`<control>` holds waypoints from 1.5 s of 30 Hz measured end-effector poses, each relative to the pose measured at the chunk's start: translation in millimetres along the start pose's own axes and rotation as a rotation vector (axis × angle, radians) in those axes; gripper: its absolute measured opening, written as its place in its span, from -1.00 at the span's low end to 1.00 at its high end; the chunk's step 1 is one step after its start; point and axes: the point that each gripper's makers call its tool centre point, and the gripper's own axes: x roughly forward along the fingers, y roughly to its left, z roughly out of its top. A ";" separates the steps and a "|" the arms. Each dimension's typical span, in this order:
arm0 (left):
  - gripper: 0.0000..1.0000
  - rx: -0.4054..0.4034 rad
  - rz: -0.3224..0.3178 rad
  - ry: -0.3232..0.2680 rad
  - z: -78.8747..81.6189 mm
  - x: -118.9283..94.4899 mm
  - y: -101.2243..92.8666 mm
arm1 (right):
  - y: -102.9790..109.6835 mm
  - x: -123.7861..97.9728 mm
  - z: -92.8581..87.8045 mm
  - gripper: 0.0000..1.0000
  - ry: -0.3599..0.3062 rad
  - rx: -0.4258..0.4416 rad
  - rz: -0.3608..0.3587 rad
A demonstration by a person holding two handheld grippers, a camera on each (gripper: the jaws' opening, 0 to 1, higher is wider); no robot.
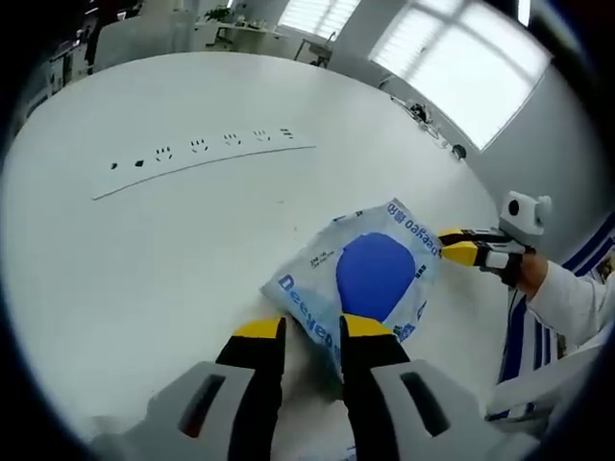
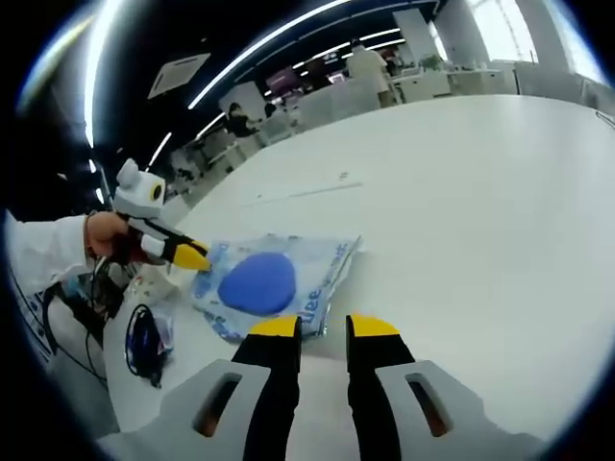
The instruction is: Arrange the tabletop items into an orderly group along one side of the table until the central work area is clear of visible clutter.
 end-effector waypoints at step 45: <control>0.39 0.091 0.005 -0.198 29.7 -65.9 -15.5 | 35.3 -31.4 32.7 -0.10 -0.078 -0.047 0.007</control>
